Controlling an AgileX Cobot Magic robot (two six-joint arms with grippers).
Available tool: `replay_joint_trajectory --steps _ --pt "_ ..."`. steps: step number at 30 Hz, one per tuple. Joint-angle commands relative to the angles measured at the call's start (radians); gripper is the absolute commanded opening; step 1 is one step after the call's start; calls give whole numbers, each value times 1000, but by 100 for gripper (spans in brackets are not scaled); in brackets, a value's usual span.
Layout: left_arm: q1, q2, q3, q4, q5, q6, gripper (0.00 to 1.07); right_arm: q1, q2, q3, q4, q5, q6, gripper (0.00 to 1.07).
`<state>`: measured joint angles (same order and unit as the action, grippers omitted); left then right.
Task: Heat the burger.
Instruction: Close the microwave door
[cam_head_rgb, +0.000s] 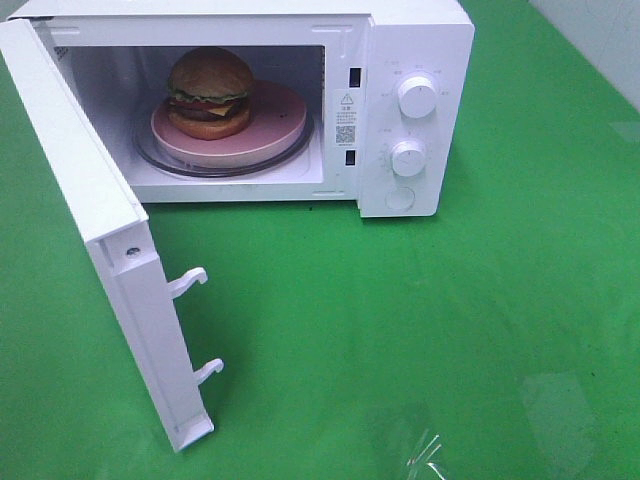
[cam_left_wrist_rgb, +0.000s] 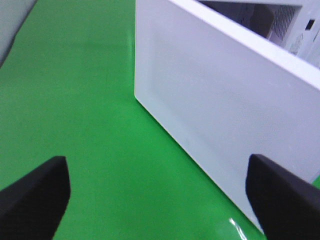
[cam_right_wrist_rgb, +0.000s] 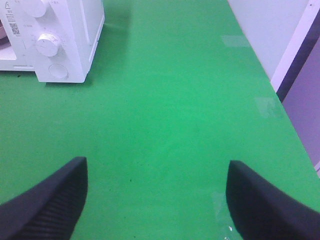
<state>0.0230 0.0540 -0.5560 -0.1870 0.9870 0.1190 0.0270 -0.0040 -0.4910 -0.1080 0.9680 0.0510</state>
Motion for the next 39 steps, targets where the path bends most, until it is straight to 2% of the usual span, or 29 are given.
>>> replay_joint_trajectory --steps 1,2,3,4,5,6,7,8,9,13,14,15,16,17,18,19,21,24,25,26,27,30,32,35,37,39 --pt "-5 28 -8 6 -90 -4 70 -4 -27 1 2 -9 -6 76" --pt "-5 58 -7 10 -128 -4 55 -4 -27 1 2 -9 -6 76" --pt "-5 58 -7 10 -128 -4 55 -4 -27 1 2 -9 -6 76" --pt "-5 73 -7 11 -150 -4 46 -4 -27 1 2 -9 -6 76" --pt "-5 117 -7 20 -193 -4 29 -4 -27 1 2 -9 -6 76" --pt "-5 117 -7 20 -193 -4 29 -4 -27 1 2 -9 -6 76" --pt "-5 164 -7 30 -233 -4 17 -4 -27 1 2 -9 -6 76" --pt "-5 164 -7 30 -233 -4 17 -4 -27 1 2 -9 -6 76" --pt "-5 222 -7 48 -287 -4 2 -4 -27 1 2 -9 -6 76" --pt "-5 302 -6 85 -371 -4 0 -4 -27 1 2 -9 -6 76" --pt "-5 350 5 99 -446 -4 0 -4 -27 1 2 -9 -6 76" --pt "-5 350 5 99 -446 -4 0 -4 -27 1 2 -9 -6 76" --pt "-5 386 30 99 -544 -4 0 -4 -27 1 2 -9 -6 76" --pt "-5 386 30 99 -544 -4 0 -4 -27 1 2 -9 -6 76" --pt "-5 423 66 98 -644 -4 0 -4 -27 1 2 -9 -6 76" --pt "-5 423 66 98 -644 -4 0 -4 -27 1 2 -9 -6 76" --pt "-5 479 147 99 -846 0 0 -4 -27 1 2 -9 -6 76" --pt "-5 494 171 99 -903 0 0 -4 -27 1 2 -9 -6 76" --pt "-5 522 218 98 -1007 0 0 -4 -27 1 2 -9 -6 76" --pt "-5 522 218 98 -1007 0 0 -4 -27 1 2 -9 -6 76" --pt "-5 545 253 98 -1104 -1 0 -4 -27 1 2 -9 -6 76" --pt "-5 577 290 98 -1196 -3 0 -4 -27 1 2 -9 -6 76" --pt "-5 653 321 99 -1333 -33 0 -4 -27 1 2 -9 -6 76" --pt "-5 670 321 100 -1354 -45 0 -4 -27 1 2 -9 -6 76" --pt "-5 766 322 159 -1436 -91 0 -4 -27 1 2 -9 -6 76" --pt "-5 766 322 159 -1436 -91 0 -4 -27 1 2 -9 -6 76"
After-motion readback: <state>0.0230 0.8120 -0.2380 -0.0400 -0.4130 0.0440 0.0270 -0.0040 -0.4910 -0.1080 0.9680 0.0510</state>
